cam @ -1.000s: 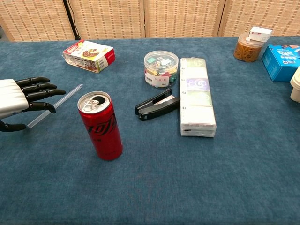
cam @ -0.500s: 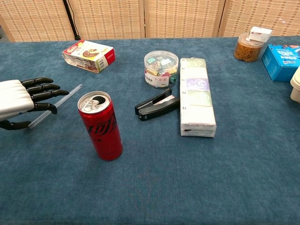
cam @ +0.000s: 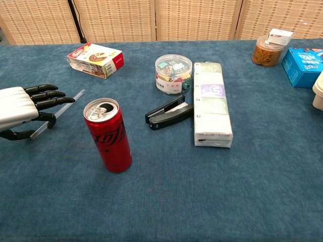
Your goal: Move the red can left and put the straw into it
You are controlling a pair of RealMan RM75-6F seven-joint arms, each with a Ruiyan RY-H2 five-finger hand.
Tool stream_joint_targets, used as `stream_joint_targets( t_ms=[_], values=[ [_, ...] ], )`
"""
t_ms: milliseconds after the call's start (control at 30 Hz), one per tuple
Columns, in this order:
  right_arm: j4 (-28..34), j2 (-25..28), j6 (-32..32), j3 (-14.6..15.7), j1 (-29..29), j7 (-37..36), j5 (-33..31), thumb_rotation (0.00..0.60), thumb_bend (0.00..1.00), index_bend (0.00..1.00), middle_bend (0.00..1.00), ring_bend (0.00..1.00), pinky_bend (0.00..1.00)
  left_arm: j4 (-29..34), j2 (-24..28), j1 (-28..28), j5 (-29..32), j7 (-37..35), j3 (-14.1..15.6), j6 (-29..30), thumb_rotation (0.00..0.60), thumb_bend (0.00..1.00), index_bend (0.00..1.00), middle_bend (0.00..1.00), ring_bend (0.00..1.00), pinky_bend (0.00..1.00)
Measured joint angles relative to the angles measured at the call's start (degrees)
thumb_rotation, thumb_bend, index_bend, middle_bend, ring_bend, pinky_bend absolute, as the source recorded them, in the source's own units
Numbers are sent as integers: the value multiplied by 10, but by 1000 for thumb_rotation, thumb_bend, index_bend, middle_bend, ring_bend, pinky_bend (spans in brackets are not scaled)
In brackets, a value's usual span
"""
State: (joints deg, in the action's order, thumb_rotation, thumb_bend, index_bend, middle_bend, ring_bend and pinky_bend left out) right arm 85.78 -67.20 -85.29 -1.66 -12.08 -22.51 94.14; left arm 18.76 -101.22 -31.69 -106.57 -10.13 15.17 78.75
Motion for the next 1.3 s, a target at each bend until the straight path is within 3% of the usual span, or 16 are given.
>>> stream_joint_targets(
  t_ms=[267,600,900,1100,1300],
  values=[
    [1,1,-1,0,1,0,0,600,0,0,0,0,0,-3,-7,0,4,-3,-2,1,600,365,554,0,0,0],
    [2,1,0,0,1,0,1,600,0,0,0,0,0,-1,-10,0,12,-10,-10,8,600,378,568,0,0,0],
    [2,1,1,1,1,1,2,600,0,0,0,0,0,39,6,-3,32,-54,-39,72,600,377,572,0,0,0],
    [2,0,5,3,0,3,2,600,0,0,0,0,0,123,45,-6,49,-122,-64,117,600,377,576,0,0,0],
    [3,-4,10,6,-2,9,5,600,0,0,0,0,0,289,131,-14,55,-177,-81,145,600,377,588,0,0,0]
  ],
)
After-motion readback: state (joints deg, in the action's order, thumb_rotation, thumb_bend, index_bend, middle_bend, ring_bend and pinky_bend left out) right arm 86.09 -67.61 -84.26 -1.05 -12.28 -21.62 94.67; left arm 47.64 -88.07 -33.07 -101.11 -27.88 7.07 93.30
